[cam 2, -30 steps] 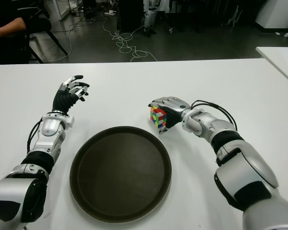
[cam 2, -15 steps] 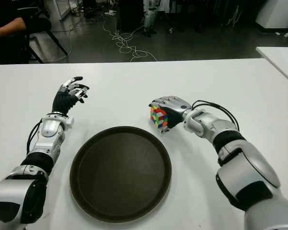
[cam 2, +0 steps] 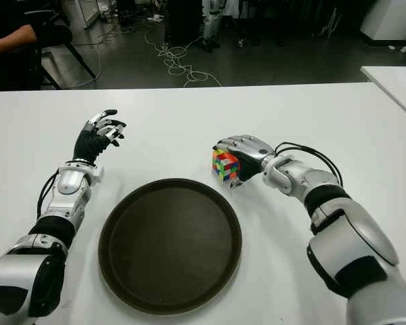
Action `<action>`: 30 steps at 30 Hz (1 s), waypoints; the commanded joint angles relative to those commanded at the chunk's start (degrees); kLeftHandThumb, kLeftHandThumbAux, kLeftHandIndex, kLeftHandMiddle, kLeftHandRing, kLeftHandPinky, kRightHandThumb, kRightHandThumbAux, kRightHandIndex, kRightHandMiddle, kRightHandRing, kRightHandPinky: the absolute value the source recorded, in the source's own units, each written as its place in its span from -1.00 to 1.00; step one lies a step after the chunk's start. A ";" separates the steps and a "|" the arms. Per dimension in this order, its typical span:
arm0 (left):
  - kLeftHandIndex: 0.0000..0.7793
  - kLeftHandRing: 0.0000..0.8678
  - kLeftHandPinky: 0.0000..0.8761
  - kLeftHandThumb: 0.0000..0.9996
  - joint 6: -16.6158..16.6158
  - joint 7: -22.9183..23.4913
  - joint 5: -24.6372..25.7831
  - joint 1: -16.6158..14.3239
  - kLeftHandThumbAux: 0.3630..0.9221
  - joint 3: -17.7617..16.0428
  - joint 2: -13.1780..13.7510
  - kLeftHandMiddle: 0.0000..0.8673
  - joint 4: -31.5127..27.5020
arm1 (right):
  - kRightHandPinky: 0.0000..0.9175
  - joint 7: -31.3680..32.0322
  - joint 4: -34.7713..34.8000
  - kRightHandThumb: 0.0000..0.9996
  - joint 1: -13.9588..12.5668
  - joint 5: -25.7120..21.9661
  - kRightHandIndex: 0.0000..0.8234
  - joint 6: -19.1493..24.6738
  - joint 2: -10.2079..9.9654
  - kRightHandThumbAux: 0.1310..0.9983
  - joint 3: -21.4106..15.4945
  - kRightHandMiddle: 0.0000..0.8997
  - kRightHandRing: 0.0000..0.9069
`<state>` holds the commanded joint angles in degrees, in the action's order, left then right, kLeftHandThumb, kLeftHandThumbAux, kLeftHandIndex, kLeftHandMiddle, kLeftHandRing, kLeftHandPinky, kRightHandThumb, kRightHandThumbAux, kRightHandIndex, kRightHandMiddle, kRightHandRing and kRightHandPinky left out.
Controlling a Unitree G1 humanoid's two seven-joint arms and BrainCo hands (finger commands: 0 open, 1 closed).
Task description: Pick up the Rubik's Cube and put it in the plate
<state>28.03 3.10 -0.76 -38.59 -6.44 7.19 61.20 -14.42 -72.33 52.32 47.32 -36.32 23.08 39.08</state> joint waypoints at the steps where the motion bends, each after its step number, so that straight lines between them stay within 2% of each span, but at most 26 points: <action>1: -0.41 0.12 0.22 -0.46 0.02 -0.02 -0.01 0.01 0.13 0.00 0.00 -0.08 -0.01 | -0.74 -0.19 -0.12 -1.00 -0.05 -0.03 -0.81 0.10 -0.01 0.50 -0.05 -0.79 -0.77; 20: -0.42 0.11 0.24 -0.44 0.27 -0.23 0.02 0.31 0.12 -0.10 0.04 -0.07 -0.19 | -0.51 -5.58 -1.19 -1.00 -0.82 -0.68 -0.68 1.29 -0.77 0.67 -1.80 -0.59 -0.54; 30: -0.44 0.11 0.24 -0.46 0.21 -0.14 0.08 0.49 0.13 -0.11 0.04 -0.08 -0.52 | -0.51 -6.09 -1.48 -1.00 -0.72 -0.20 -0.64 1.69 -0.90 0.69 -1.49 -0.56 -0.52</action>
<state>28.24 2.96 -0.69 -38.09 -6.55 7.23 60.68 -20.51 -73.81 51.60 47.13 -34.64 22.18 37.59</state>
